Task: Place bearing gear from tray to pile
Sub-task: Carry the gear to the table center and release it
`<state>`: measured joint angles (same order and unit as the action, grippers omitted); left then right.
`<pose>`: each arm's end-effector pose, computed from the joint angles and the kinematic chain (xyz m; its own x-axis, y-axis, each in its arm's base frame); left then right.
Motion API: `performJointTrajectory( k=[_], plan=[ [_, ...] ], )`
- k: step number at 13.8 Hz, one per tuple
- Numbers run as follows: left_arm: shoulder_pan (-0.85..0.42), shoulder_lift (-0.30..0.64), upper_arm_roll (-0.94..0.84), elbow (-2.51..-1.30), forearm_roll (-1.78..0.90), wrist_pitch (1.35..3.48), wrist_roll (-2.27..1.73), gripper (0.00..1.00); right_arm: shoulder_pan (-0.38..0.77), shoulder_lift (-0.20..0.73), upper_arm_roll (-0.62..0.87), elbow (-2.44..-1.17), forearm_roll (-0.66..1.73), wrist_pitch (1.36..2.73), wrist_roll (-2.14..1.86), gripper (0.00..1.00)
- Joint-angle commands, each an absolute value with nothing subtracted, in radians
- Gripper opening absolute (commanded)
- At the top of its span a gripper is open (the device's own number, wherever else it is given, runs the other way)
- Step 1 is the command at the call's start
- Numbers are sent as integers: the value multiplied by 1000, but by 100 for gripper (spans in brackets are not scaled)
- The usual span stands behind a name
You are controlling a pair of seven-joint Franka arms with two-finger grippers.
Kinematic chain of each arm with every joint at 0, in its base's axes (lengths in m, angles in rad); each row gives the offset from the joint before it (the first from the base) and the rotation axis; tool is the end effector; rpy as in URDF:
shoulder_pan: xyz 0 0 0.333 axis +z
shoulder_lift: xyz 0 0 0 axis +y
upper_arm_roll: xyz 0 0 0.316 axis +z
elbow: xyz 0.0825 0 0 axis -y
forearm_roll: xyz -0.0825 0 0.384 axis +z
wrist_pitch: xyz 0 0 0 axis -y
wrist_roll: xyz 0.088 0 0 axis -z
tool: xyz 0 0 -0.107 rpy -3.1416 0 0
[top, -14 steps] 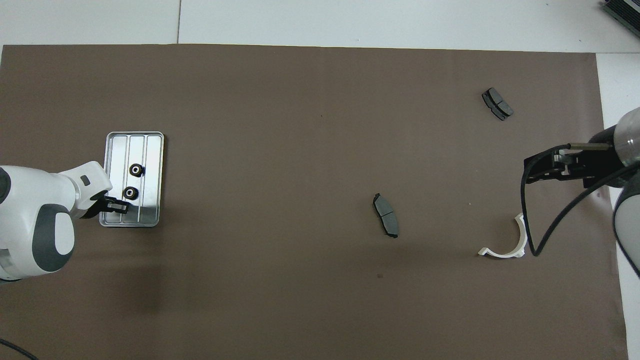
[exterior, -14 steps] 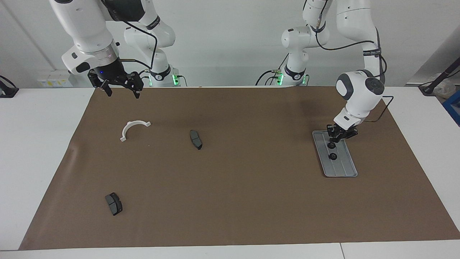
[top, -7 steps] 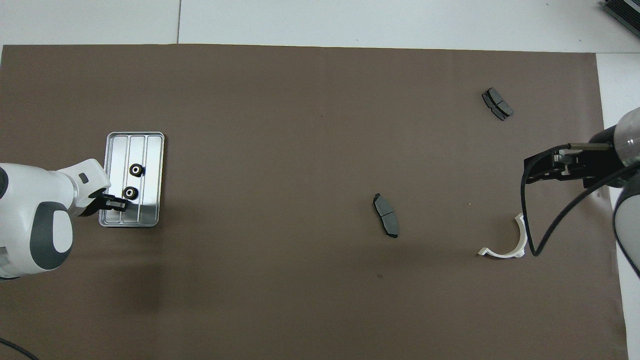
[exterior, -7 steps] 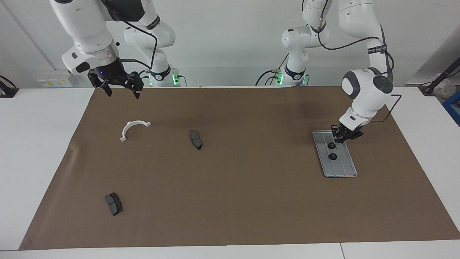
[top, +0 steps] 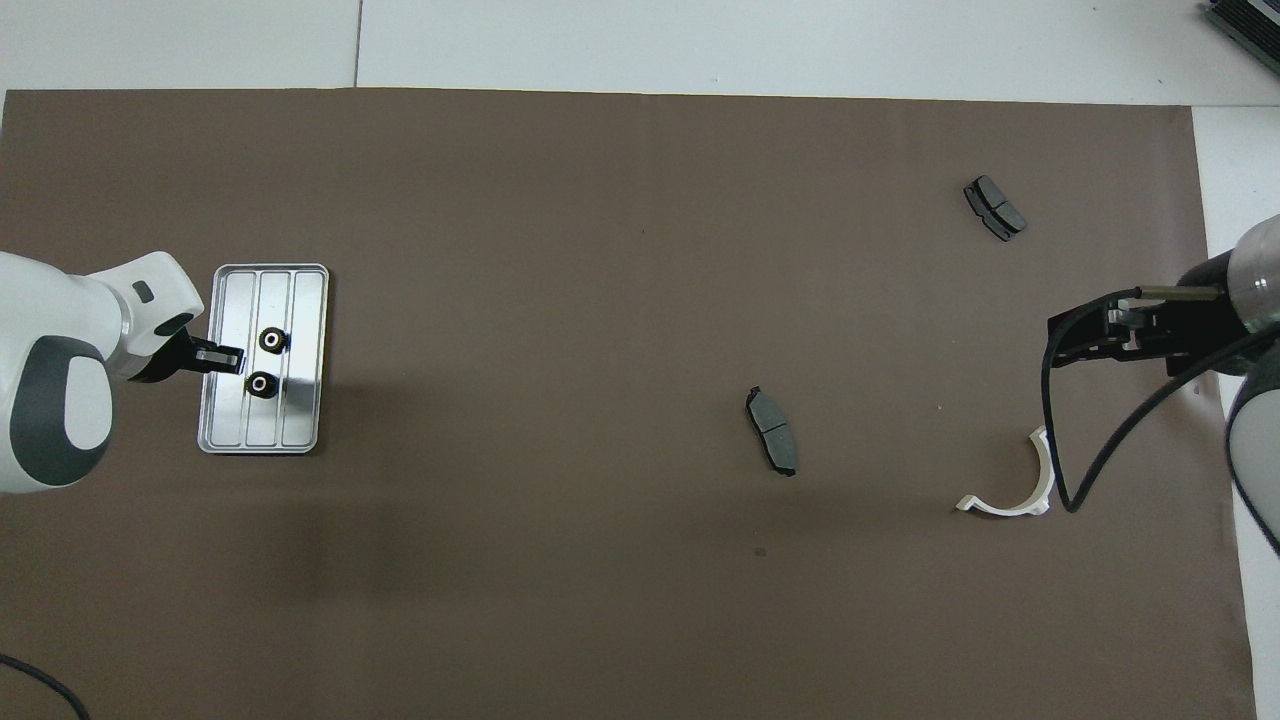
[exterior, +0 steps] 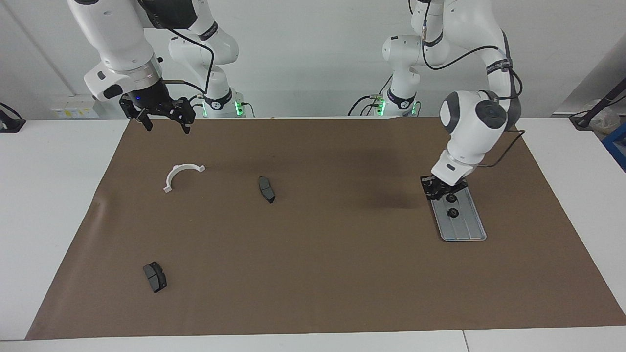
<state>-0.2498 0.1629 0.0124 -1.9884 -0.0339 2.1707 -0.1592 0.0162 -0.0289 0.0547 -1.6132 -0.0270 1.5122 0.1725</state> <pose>0.5722 -0.1400 0.3846 0.9981 -0.0593 0.0148 -0.0597 -0.9978 0.0290 0.5373 0.0356 0.6155 0.9925 -0.1032 -0.0661 -0.1007 -0.9941 0.0405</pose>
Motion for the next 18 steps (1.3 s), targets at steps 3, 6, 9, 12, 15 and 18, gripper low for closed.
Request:
performJointTrajectory(
  k=[3, 6, 9, 12, 15, 18],
  plan=[
    [-460, 176, 28, -1959, -40, 2164, -478, 19, -2, -55, 63, -1643, -6, 1520, 146, 100],
    [-587, 288, 26, -1880, -46, 2186, -662, 18, -2, -55, 63, -1644, -5, 1545, 150, 100],
    [-664, 377, 26, -1829, -49, 2272, -791, 17, -2, -54, 63, -1655, -5, 1586, 152, 100],
    [-699, 394, 23, -1842, -49, 2330, -790, 34, -5, -51, 63, -1657, -5, 1597, 169, 100],
    [-698, 394, 28, -1835, -37, 2320, -776, 100, -8, -51, 63, -1664, -5, 1621, 167, 100],
    [-605, 370, 31, -1822, -35, 2268, -749, 100, -5, -54, 63, -1704, 0, 1663, 169, 100]
  ],
)
